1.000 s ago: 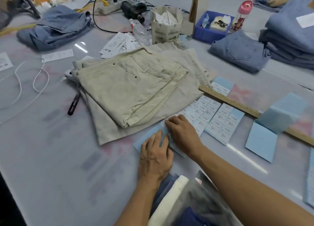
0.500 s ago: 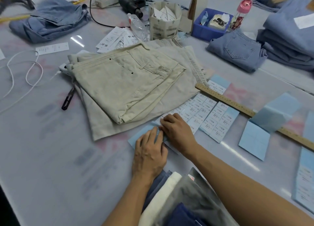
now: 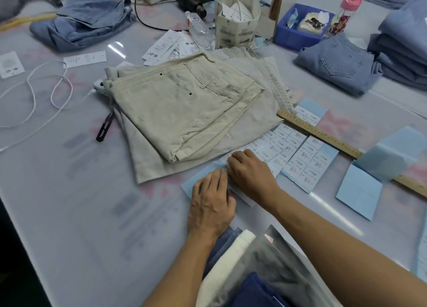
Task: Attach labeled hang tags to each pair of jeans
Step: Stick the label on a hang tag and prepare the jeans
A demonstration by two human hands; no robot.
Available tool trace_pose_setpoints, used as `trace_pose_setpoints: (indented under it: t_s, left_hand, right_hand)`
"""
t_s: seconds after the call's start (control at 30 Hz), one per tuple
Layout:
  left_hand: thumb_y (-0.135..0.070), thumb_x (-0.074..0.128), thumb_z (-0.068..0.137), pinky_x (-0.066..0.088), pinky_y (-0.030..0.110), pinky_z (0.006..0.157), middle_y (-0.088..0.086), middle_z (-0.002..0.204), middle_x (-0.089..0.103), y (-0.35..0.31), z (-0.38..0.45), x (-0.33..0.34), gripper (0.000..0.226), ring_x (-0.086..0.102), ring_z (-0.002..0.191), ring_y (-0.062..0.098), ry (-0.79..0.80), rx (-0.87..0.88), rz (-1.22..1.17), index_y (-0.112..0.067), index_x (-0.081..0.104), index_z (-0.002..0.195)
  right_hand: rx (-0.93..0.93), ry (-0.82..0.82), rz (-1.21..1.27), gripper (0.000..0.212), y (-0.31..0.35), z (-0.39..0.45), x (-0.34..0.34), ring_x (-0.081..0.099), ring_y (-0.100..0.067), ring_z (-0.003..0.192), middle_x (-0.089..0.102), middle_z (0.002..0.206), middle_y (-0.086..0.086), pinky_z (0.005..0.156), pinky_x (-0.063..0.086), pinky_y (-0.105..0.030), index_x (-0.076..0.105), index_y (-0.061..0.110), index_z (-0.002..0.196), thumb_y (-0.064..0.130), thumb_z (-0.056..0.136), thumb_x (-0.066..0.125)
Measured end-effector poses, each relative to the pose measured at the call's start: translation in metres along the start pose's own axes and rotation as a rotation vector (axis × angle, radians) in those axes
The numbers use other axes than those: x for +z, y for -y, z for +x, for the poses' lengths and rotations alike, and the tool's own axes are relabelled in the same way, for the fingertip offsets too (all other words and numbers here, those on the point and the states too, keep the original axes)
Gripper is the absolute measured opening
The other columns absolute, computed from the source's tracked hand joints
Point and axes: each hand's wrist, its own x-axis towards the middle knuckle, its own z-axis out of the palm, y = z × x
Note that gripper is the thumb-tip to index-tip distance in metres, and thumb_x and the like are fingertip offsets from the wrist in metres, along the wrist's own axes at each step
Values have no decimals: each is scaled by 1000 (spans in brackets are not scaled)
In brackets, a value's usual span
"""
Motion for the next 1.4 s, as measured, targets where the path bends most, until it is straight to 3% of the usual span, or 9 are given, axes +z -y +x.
trace_pose_setpoints:
  t_s: [0.17,0.43,0.6,0.73,0.93,1.07,1.2,1.3,1.4]
  left_hand:
    - [-29,52,89,45,43,102,11,139,60,1,-1,4,55,56,126,24,-38,-7,42,-4,59,137]
    - [-32,53,90,41,42,105,9,139,60,2,1,6,53,54,127,24,-41,-5,49,-7,59,137]
    - [-31,49,89,42,42,104,9,138,61,1,-1,5,53,55,127,24,-53,-6,34,-8,60,135]
    - [-32,49,89,41,42,97,11,132,63,2,-1,9,46,57,118,26,-104,19,59,-7,64,125]
    - [-30,54,90,41,46,101,12,133,62,4,-1,12,41,56,122,28,-130,11,72,-7,66,122]
    - [-30,53,91,43,51,107,12,137,61,2,-1,10,45,55,128,28,-109,-6,59,-5,65,127]
    - [-31,49,90,43,51,108,11,138,61,2,-1,9,45,55,128,28,-106,-10,59,-7,66,124]
    - [-33,46,88,43,50,108,10,140,59,3,-1,9,51,54,129,28,-86,-9,69,-10,63,130]
    - [-34,44,87,43,50,108,8,142,57,3,-1,7,56,53,130,27,-64,-5,80,-14,59,137]
  right_hand:
    - [-9,66,6,44,-8,1,0,50,-24,105,60,117,-4,67,53,-42,65,11,110,45,106,38]
    - [-33,3,-62,32,1,-4,-5,52,-25,97,60,103,-6,53,50,-40,64,9,98,29,108,41]
    - [-33,54,-74,26,9,-3,-5,50,-26,99,58,104,-9,61,53,-41,62,6,103,20,105,40]
    - [3,26,-3,15,3,-4,-4,54,-30,99,61,109,-12,62,52,-44,63,4,105,13,98,52]
    - [85,-66,267,23,-6,-3,-1,56,-29,104,65,115,-8,77,51,-44,68,5,108,26,100,59]
    - [64,28,190,29,-7,3,-6,52,-24,108,61,119,-4,76,52,-43,67,11,109,37,98,60]
    - [35,40,131,24,-7,4,-8,50,-23,111,59,123,0,72,54,-42,66,16,113,32,103,51]
    - [-13,36,91,24,-5,0,-5,49,-24,105,60,115,-2,63,52,-43,64,12,106,28,105,46]
    - [25,58,101,21,-3,-1,-3,48,-24,103,57,111,-4,65,52,-45,61,10,102,26,104,46]
